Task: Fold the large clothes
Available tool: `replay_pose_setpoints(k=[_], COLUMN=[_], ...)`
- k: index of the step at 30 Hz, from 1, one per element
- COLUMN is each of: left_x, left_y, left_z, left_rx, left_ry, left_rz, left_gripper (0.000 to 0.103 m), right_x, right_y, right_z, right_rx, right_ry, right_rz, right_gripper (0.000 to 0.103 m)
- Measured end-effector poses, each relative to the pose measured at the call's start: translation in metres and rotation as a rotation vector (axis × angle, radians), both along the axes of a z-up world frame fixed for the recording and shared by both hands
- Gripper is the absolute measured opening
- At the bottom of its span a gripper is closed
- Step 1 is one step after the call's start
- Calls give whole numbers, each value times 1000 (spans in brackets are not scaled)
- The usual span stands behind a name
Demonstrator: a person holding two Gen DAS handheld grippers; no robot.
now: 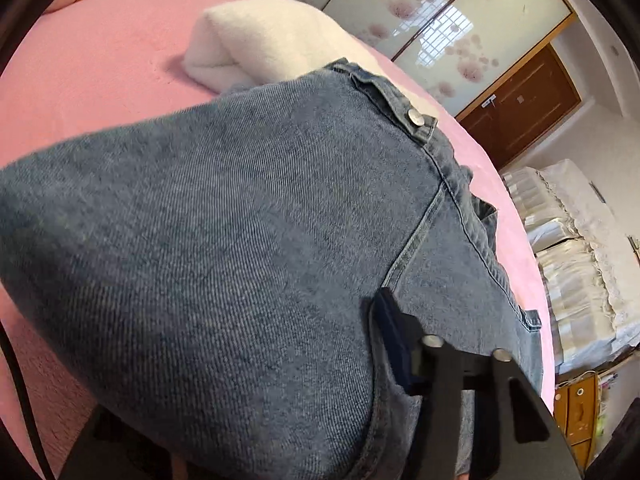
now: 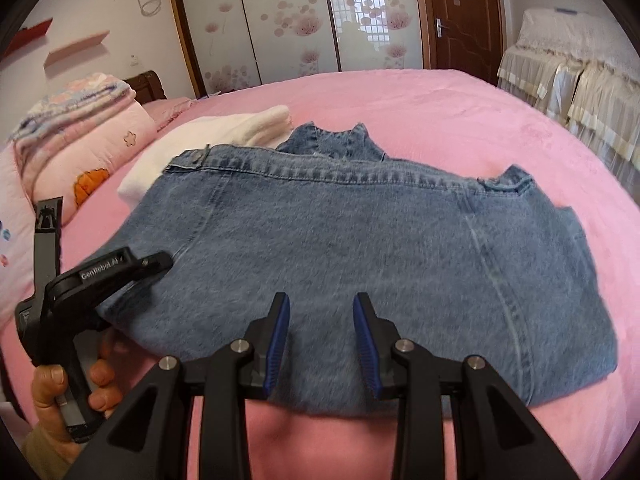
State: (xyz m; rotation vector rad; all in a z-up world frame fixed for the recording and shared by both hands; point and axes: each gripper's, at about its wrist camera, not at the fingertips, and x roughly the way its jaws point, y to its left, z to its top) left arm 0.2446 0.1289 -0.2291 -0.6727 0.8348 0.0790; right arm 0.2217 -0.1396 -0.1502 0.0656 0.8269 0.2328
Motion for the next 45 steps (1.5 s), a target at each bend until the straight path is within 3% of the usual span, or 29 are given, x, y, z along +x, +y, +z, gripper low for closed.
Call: replay_pose_setpoints(k=[4, 6, 9, 14, 18, 24, 30, 32, 35, 37, 38, 40, 42, 45], left_x=[-1, -4, -9, -11, -11, -10, -9, -7, -9, -12, -15, -16, -15, -16], left_y=[-1, -7, -25, -64, -114, -210, -318, -356, -407, -418, -420, -418, -411, -394], left_z=[11, 24, 52, 91, 121, 151, 128, 104, 48, 29, 26, 32, 44, 60], left_rx=[32, 62, 162, 256, 378, 540, 662, 746, 940, 992, 1001, 965, 852, 714], left_ry=[-17, -50, -106, -187, -267, -362, -356, -308, -189, -152, -158, -172, -161, -151], left_rz=[15, 13, -1, -56, -134, -331, -589, -712, -890, -937, -946, -950, -976, -980], left_gripper=[19, 14, 13, 12, 11, 11, 12, 13, 17, 24, 26, 39, 48, 49], right_x=[16, 23, 36, 55, 57, 53, 11, -6, -25, -34, -35, -40, -44, -43], right_y=[6, 11, 20, 30, 21, -26, -153, -196, -238, -255, -262, -271, -274, -275], right_z=[-4, -6, -12, -48, -49, -34, -10, -12, -17, -20, -22, -23, -25, -25], right_rx=[-41, -64, -105, -121, -57, 143, 174, 147, 145, 165, 167, 174, 190, 211], right_ry=[2, -11, -18, 78, 97, 184, 177, 186, 209, 213, 214, 204, 194, 181], right_rz=[22, 31, 51, 111, 111, 109, -207, -313, -403, -438, -448, -465, -459, -433], right_gripper=[33, 33, 33, 25, 25, 25, 25, 26, 26, 25, 25, 25, 25, 26])
